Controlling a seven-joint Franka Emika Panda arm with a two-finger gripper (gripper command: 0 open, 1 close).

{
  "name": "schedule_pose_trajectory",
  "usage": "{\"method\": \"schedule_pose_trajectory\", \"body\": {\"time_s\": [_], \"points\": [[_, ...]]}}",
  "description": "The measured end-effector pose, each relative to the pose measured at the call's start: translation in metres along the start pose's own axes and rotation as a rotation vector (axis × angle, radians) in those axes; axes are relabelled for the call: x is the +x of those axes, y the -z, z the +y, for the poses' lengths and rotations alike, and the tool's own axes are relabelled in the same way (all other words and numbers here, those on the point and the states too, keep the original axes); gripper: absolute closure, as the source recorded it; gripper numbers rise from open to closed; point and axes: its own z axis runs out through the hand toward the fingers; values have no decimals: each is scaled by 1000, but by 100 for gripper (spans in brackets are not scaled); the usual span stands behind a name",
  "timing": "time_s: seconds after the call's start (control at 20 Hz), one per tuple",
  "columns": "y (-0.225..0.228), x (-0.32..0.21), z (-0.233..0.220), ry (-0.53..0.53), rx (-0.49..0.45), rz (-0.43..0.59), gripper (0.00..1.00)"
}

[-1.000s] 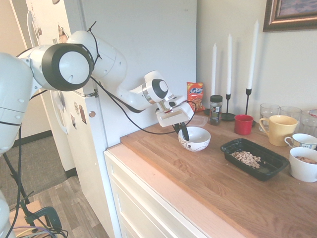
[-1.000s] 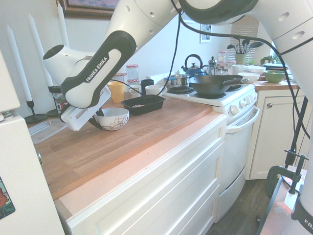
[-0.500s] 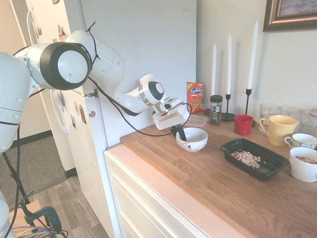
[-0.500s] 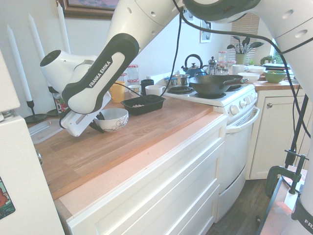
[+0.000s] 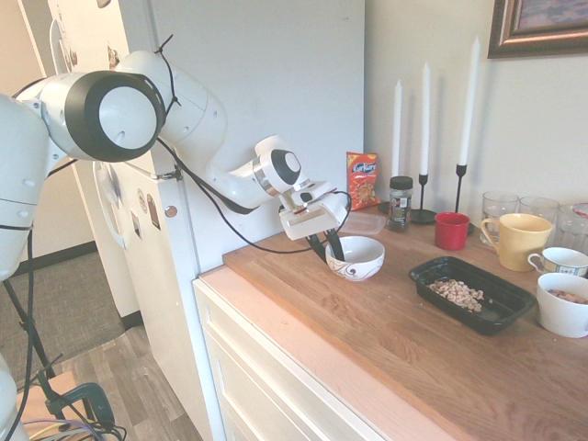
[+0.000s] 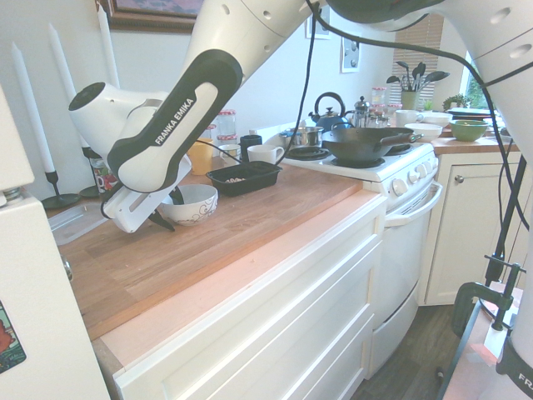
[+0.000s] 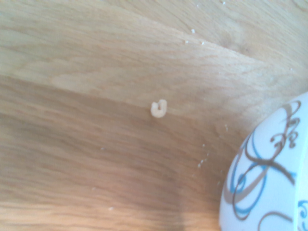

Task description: Pour the cereal into the box

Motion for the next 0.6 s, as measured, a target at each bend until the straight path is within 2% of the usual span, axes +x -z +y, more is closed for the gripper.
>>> {"method": "schedule_pose_trajectory", "body": {"time_s": [0.3,0.6], "points": [[35,31,17,-98,80,-58,0],[57,71,50,-177,192,-224,0]]}}
